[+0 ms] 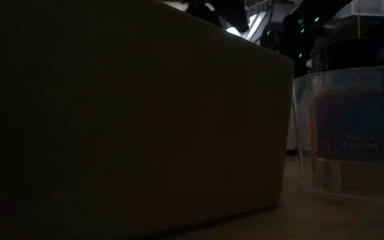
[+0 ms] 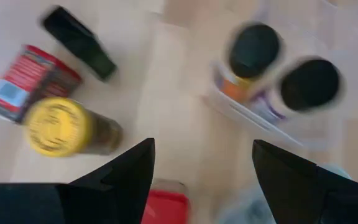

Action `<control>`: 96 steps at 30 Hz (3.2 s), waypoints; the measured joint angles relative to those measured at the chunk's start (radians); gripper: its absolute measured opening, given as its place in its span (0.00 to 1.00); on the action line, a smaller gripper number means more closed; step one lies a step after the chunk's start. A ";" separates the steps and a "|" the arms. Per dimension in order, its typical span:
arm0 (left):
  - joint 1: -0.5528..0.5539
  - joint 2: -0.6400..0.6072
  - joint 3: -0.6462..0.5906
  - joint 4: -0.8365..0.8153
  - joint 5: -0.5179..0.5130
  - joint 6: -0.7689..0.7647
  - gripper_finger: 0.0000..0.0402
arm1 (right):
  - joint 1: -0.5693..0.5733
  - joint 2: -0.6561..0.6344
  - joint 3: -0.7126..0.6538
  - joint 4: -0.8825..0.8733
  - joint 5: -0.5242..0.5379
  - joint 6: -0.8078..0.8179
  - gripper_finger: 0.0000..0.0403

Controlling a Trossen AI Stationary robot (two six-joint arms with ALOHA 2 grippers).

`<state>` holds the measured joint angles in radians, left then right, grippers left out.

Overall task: Sort spices by type
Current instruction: Put the white seasoning bottle into the gray bin

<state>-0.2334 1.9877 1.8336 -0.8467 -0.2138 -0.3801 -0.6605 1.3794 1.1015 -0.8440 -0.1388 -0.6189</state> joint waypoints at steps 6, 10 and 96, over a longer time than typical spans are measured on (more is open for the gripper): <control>0.116 0.000 0.000 0.071 -0.005 0.048 0.63 | 0.001 -0.136 0.000 -0.015 -0.183 0.039 0.51; 0.197 0.000 0.000 0.124 -0.011 0.068 0.63 | 0.033 -0.193 0.000 -0.040 -0.272 0.059 0.51; 0.230 0.026 -0.011 0.533 0.056 0.378 0.46 | 0.492 -0.217 0.001 -0.064 -0.082 0.397 0.52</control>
<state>-0.0038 2.0136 1.8229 -0.3138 -0.1581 -0.0025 -0.1680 1.1627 1.1023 -0.9079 -0.2203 -0.2214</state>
